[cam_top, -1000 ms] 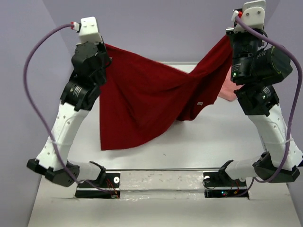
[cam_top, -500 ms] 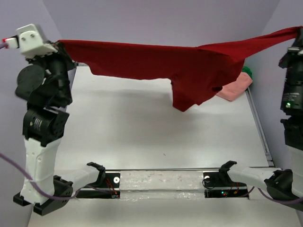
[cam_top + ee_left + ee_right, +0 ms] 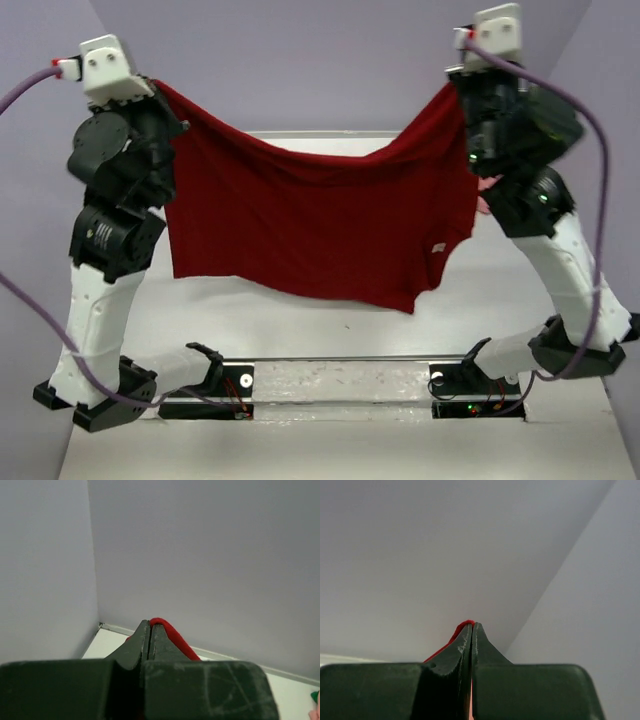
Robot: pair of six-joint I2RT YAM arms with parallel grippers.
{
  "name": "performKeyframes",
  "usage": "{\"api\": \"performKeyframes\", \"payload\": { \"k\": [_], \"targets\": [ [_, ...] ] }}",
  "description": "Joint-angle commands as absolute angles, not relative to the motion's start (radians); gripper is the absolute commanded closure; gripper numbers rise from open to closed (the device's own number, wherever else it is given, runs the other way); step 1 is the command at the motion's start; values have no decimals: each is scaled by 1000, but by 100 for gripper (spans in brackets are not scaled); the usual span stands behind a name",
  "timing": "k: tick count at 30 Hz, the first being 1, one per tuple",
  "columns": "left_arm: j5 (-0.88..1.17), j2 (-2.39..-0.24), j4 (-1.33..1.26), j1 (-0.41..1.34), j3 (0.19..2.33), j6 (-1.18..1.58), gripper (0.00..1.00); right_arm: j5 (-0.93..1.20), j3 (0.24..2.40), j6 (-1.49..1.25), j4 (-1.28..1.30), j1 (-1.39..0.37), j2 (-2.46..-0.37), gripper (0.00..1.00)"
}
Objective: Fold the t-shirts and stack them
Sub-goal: Flatten the tshirt out
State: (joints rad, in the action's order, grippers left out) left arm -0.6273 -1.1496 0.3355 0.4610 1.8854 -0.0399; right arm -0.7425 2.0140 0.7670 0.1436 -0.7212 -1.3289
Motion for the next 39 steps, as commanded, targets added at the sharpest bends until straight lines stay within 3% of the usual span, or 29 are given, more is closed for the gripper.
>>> {"api": "performKeyframes", "payload": {
  "k": [1, 6, 12, 20, 25, 30, 33, 36, 38, 39],
  "targets": [
    [-583, -1271, 265, 443, 1899, -43, 100, -636, 2078, 686, 195, -707, -1434, 100],
    [-508, -1367, 256, 330, 1947, -23, 100, -577, 2125, 635, 233, -536, -1506, 100],
    [-492, -1319, 239, 224, 1913, -29, 100, -509, 2000, 557, 232, -330, -1390, 100],
    [-479, -1217, 255, 241, 1870, -6, 100, -535, 1982, 546, 265, -311, -1287, 100],
    [-534, -1166, 276, 336, 1871, -20, 100, -613, 2031, 584, 299, -448, -1279, 100],
    [-627, -1120, 356, 475, 1934, -26, 100, -843, 2072, 808, 207, -671, -1262, 100],
    [-630, -1095, 402, 518, 1965, -6, 100, -1023, 2030, 1131, -155, -958, -1241, 100],
    [-640, -1071, 422, 537, 1957, 11, 100, -1109, 1945, 1509, -532, -1110, -1238, 100],
    [-643, -1069, 423, 543, 1933, 26, 100, -1098, 1910, 1613, -656, -1167, -1252, 100],
    [-643, -1077, 414, 545, 1922, 28, 100, -1092, 1911, 1576, -594, -1167, -1265, 100]
  ]
}}
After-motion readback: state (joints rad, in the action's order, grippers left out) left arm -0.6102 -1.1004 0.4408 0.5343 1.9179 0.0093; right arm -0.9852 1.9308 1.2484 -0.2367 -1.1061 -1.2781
